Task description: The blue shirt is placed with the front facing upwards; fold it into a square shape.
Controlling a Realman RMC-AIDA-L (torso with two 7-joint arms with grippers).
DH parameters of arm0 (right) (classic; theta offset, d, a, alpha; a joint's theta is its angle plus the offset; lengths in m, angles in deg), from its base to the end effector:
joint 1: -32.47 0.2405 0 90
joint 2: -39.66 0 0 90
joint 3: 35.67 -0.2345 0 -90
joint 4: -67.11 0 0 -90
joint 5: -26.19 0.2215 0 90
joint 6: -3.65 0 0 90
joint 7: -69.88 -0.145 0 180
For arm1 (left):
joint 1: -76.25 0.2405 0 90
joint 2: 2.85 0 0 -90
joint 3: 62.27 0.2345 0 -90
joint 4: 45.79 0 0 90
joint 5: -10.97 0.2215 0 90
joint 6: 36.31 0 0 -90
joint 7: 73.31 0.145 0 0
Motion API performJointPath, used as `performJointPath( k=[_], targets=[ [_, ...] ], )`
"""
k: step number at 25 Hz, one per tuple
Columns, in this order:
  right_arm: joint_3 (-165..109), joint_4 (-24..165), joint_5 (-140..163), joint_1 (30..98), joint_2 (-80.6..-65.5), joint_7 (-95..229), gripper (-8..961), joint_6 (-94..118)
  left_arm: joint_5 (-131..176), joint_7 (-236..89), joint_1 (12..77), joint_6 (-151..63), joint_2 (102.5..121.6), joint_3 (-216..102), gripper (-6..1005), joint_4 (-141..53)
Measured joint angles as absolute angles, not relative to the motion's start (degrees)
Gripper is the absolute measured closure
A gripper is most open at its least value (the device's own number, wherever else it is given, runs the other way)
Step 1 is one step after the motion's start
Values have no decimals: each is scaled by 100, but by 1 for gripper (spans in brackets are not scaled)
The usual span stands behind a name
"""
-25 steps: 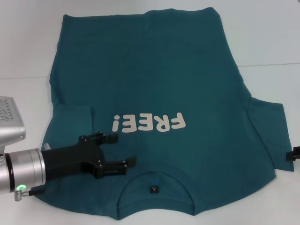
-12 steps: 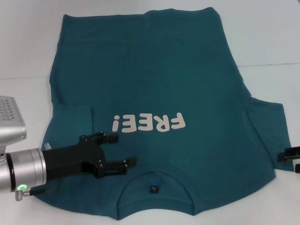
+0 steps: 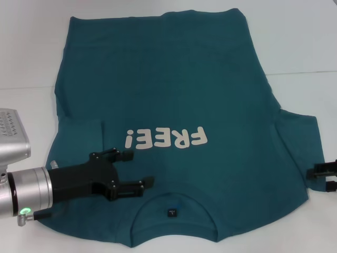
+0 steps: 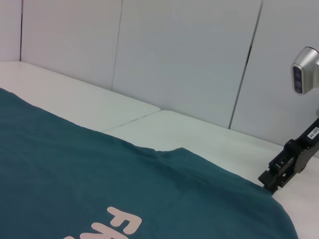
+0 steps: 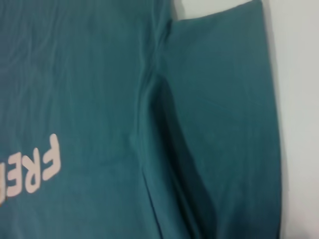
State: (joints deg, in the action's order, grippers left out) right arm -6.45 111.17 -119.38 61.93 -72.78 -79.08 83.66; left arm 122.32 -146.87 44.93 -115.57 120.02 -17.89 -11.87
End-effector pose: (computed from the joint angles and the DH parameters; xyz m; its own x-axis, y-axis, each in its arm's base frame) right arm 0.3539 0.3295 0.0857 -0.0986 -0.8936 -0.4379 -0.9743 0.1762 -0.1402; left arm -0.2416 0.3363 -0.0349 0.8110 0.3065 0.4983 0.4479 -0.8733 -0.1918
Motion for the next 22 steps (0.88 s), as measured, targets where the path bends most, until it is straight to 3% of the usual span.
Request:
performJointPath(
  k=[10, 22],
  targets=[
    [-728, 11008, -11590, 6090, -7293, -7882, 220, 8282, 12232, -14686, 4511, -11549, 12003, -1789, 77, -1186],
    [-757, 11027, -11555, 6037, -7245, -7664, 710, 8275, 12232, -14676, 4507, -11541, 11998, -1789, 77, -1186]
  ],
)
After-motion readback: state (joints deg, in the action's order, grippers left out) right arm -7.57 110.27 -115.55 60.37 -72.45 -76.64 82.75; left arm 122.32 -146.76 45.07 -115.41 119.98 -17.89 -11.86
